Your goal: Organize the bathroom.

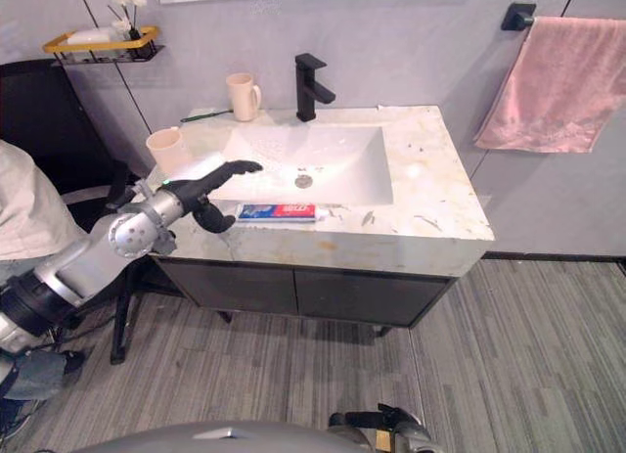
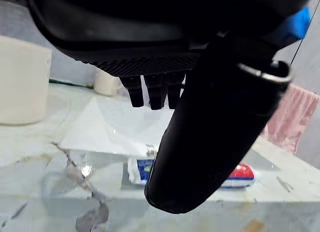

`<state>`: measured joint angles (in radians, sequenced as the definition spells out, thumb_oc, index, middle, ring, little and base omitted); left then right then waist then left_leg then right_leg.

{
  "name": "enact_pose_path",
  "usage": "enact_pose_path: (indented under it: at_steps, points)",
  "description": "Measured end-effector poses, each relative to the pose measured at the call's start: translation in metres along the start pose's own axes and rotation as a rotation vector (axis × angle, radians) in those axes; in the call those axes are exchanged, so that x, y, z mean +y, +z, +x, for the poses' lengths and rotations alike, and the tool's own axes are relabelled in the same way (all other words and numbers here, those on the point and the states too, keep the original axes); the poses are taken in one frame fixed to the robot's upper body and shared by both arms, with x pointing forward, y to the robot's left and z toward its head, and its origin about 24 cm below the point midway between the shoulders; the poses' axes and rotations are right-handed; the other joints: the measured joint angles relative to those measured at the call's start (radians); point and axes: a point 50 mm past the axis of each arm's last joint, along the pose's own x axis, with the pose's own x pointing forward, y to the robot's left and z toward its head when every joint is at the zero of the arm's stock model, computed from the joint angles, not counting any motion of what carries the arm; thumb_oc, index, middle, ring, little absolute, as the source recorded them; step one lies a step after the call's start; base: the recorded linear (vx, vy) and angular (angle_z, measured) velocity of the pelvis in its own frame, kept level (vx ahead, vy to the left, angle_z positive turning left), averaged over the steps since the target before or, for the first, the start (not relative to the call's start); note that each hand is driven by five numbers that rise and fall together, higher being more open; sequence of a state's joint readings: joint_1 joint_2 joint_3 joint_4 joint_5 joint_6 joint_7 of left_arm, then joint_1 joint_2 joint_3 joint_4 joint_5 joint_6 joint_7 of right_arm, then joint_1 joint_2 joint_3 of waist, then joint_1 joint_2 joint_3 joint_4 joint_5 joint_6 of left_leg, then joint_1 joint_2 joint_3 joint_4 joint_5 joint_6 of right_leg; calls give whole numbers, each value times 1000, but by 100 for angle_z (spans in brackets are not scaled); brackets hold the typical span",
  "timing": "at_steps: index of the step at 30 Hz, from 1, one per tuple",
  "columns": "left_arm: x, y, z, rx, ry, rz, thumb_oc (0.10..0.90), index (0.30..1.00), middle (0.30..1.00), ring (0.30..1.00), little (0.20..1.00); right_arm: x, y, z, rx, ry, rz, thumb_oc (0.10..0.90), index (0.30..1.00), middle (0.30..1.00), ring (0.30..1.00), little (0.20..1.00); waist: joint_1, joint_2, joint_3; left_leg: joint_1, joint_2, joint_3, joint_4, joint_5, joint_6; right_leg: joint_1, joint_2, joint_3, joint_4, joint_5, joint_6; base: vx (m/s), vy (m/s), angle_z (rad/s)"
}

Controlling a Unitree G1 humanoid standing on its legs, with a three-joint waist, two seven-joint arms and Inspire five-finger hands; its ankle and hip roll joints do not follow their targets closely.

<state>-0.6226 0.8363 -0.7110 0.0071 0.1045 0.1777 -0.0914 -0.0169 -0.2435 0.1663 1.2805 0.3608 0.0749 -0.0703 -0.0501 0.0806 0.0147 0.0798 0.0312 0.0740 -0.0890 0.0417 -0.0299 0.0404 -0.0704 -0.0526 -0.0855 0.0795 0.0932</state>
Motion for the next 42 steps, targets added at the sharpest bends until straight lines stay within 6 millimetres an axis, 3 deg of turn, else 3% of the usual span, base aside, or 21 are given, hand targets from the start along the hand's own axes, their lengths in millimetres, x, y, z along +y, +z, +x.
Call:
enact_pose_path:
  at_steps: [7, 14, 23, 38, 42]
  points:
    - [-9, -6, 2, 36, -106, -99, 800, 900, 900, 900, 900, 1, 4, 0, -6, 8, -3, 800, 900, 900, 900, 900, -14, 2, -1, 0, 3, 3, 0, 0, 0, -2, 3, 3, 0, 1, -1, 53, -43, -2]
    - [-11, -17, 3, 92, -114, -135, 800, 900, 900, 900, 900, 0, 3, 0, -7, 7, -3, 800, 900, 900, 900, 900, -12, 5, -4, 0, 5, 3, 0, 0, -1, -2, 5, 3, 0, 1, -2, 50, -36, 0]
    - [-11, -17, 3, 89, -108, -154, 800, 900, 900, 900, 900, 0, -1, 0, 0, 4, -2, 800, 900, 900, 900, 900, -13, 6, -4, 0, 5, 3, 1, 0, -1, -2, 4, 3, 0, 1, -2, 36, -21, 0]
    - [-19, 3, 12, 14, -78, -245, 800, 900, 900, 900, 900, 0, 1, 0, -19, 11, 3, 800, 900, 900, 900, 900, -39, 10, -2, 3, 6, 8, 1, -1, -1, -6, 4, 10, 0, 1, -3, 9, -6, -1]
    - [-12, 9, 15, -7, -65, -249, 800, 900, 900, 900, 900, 0, 2, 0, -21, 12, 4, 800, 900, 900, 900, 900, -43, 14, 0, 4, 9, 12, 1, -1, -1, -4, 6, 15, 0, 2, -4, 14, -18, -4]
